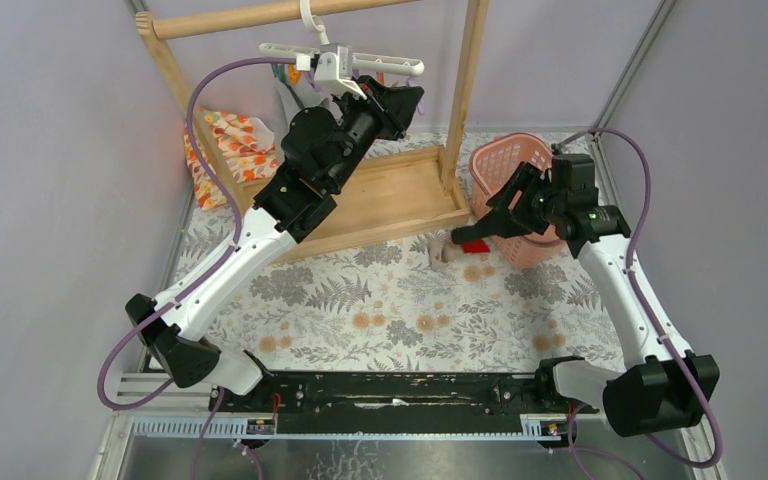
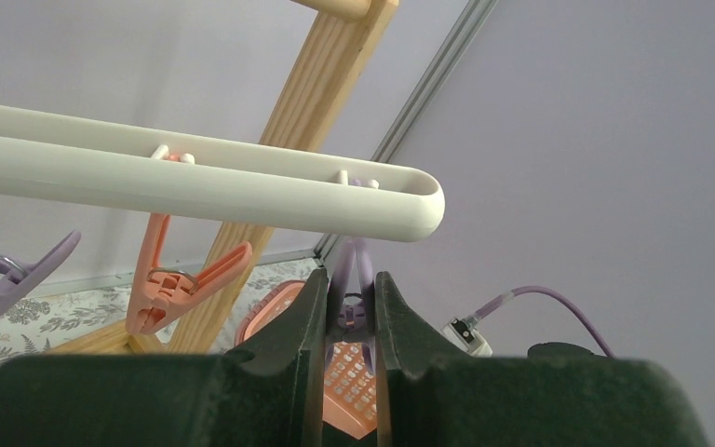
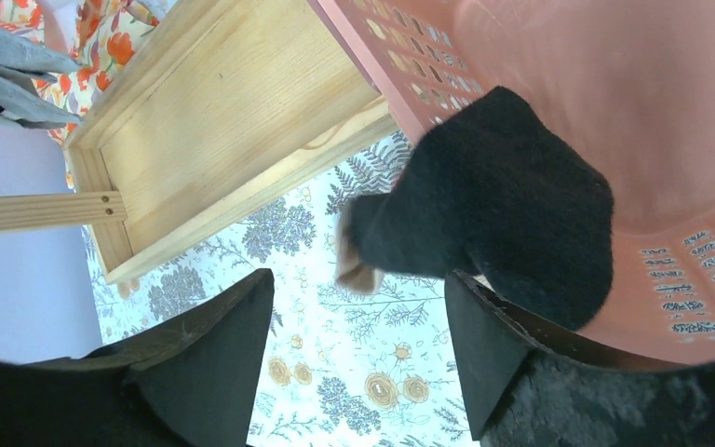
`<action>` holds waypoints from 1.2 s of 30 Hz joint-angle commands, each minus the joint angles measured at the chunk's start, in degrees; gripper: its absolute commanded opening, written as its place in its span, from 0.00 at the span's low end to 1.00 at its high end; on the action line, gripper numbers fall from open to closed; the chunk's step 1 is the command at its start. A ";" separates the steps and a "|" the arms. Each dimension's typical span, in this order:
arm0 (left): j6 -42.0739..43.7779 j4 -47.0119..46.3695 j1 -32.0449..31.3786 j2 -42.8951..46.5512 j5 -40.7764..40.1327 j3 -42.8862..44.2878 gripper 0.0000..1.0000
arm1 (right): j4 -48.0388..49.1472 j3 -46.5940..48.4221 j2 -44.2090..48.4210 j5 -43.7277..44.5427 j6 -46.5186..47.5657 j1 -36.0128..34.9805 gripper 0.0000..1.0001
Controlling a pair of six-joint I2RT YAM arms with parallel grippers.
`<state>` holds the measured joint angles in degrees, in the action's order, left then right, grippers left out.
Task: Clip the socks to the hanger
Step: Place the sock at the center of the board.
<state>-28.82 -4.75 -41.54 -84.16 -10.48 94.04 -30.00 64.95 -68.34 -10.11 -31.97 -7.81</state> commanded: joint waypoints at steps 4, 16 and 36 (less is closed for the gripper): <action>3.44 -3.41 -0.46 0.03 -3.27 0.35 0.00 | 3.45 -1.54 5.84 -2.54 -3.61 0.08 0.74; 4.40 -4.21 -0.43 -0.06 -3.96 -0.44 0.00 | 5.59 -7.90 3.24 12.48 -7.24 -19.21 0.75; 4.47 -4.22 -0.45 0.22 -3.84 -0.41 0.00 | 17.60 -12.94 -14.89 12.12 -19.67 -20.54 0.76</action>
<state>-25.08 -5.21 -41.98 -84.18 -13.10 94.02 -16.45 51.29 -81.47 2.79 -48.97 -28.08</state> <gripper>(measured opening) 0.220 0.761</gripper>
